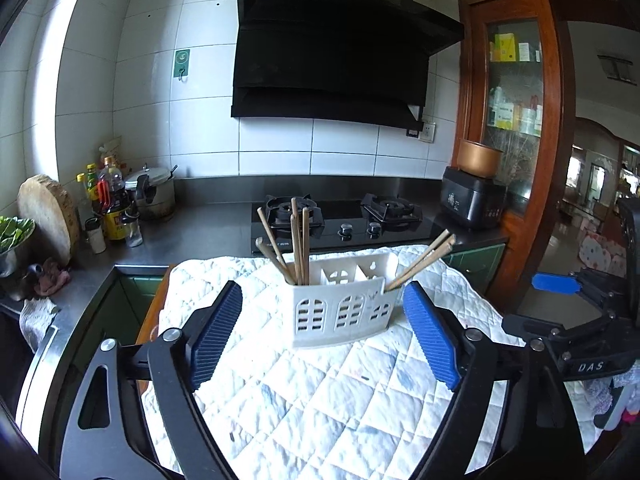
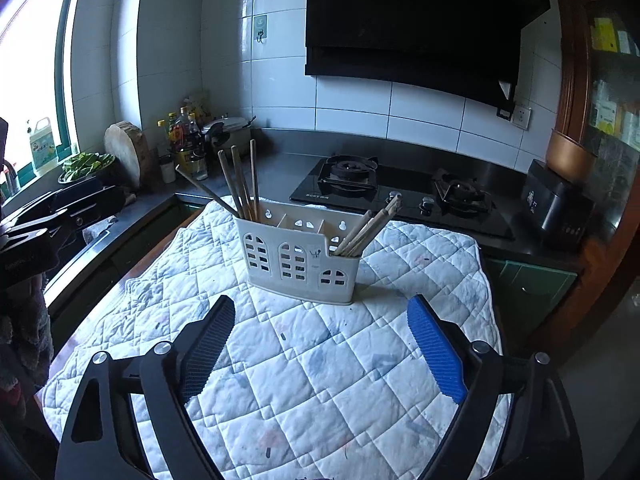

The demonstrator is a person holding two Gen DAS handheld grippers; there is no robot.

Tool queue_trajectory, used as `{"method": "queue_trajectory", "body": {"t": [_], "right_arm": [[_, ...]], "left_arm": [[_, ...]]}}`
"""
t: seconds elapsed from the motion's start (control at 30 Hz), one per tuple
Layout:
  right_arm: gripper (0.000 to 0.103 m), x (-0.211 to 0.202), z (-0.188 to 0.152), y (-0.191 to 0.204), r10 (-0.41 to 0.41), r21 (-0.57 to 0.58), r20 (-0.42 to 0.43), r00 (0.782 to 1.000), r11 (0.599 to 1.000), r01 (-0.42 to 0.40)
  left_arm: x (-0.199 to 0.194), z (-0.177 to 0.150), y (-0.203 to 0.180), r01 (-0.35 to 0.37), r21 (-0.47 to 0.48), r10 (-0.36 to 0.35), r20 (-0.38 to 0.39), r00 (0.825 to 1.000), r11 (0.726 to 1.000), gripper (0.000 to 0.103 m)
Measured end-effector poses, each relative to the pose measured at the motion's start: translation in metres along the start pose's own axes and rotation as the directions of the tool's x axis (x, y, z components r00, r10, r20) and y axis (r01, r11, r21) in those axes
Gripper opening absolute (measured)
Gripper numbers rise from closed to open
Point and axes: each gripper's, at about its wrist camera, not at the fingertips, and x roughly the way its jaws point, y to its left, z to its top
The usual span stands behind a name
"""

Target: Organize utensils

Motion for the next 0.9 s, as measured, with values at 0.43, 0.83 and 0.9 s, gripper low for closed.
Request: {"method": "queue_trajectory", "body": {"t": [0.43, 0.83, 0.9], "right_arm": [[0.096, -0.017, -0.061, 0.013, -0.02, 0.11, 0.039, 0.999, 0.994, 0.015], [0.096, -0.028, -0.1, 0.016, -0.02, 0.172, 0.042, 0.999, 0.985, 0.013], [0.096, -0.029, -0.106, 0.017, -0.031, 0.174, 0.039, 0.999, 0.984, 0.023]], "left_arm": [[-0.036, -0.066, 0.0, -0.05, -0.019, 0.049, -0.024, 0.999, 0.999, 0.094], [-0.045, -0.103, 0.003, -0.068, -0.059, 0.064, -0.064, 0.996, 0.996, 0.094], [-0.046, -0.108, 0.005, -0.074, -0.066, 0.069, -0.073, 0.995, 0.995, 0.094]]}}
